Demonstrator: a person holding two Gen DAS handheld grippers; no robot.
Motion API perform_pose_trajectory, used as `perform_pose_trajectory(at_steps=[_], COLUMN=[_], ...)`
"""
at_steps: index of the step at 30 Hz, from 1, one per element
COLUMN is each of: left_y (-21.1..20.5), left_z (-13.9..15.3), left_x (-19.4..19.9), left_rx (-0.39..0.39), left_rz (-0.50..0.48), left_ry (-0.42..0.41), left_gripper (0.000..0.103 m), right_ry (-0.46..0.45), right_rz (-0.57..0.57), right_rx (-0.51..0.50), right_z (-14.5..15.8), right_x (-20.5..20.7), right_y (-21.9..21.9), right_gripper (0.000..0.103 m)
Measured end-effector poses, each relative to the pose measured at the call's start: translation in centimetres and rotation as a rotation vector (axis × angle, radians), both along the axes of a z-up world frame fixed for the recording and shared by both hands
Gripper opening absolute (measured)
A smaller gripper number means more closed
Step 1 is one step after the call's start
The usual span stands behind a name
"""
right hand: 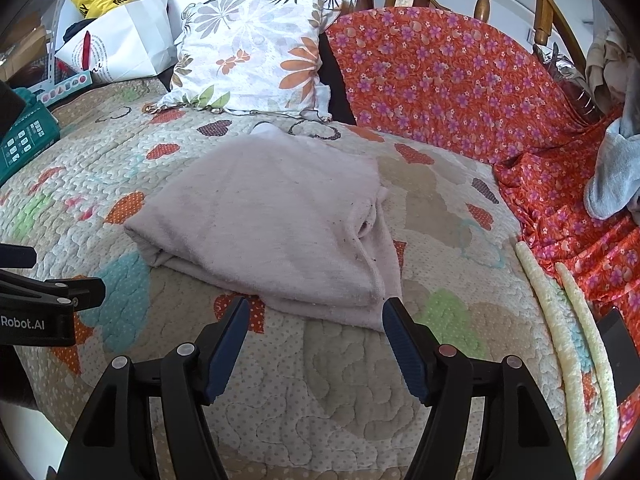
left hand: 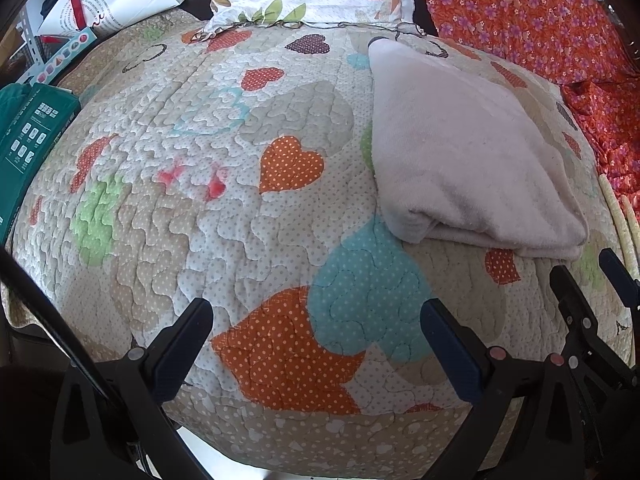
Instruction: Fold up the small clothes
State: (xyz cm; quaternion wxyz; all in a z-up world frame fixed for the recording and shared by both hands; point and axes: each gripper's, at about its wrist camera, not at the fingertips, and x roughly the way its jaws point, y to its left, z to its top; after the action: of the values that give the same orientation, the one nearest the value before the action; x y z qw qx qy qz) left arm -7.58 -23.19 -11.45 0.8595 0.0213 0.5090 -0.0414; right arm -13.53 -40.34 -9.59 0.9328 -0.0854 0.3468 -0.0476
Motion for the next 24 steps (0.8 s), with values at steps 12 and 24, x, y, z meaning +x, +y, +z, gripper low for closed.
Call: perform_pose_trajectory(at_steps=[12, 24], left_y=[-0.18, 0.22], left_z=[0.07, -0.39], left_x=[0.63, 1.02], left_rx=[-0.023, -0.037], left_rz=[-0.011, -0.007], left_ry=[0.005, 0.018], left_gripper=[0.103, 0.103], right_ry=[-0.005, -0.002], right_rz=[-0.019, -0.017], right_rx=[0.012, 0.011], right_z=[0.08, 0.0], right_x=[0.04, 0.14], right_y=[-0.29, -0.37], right_gripper=[0.074, 0.075])
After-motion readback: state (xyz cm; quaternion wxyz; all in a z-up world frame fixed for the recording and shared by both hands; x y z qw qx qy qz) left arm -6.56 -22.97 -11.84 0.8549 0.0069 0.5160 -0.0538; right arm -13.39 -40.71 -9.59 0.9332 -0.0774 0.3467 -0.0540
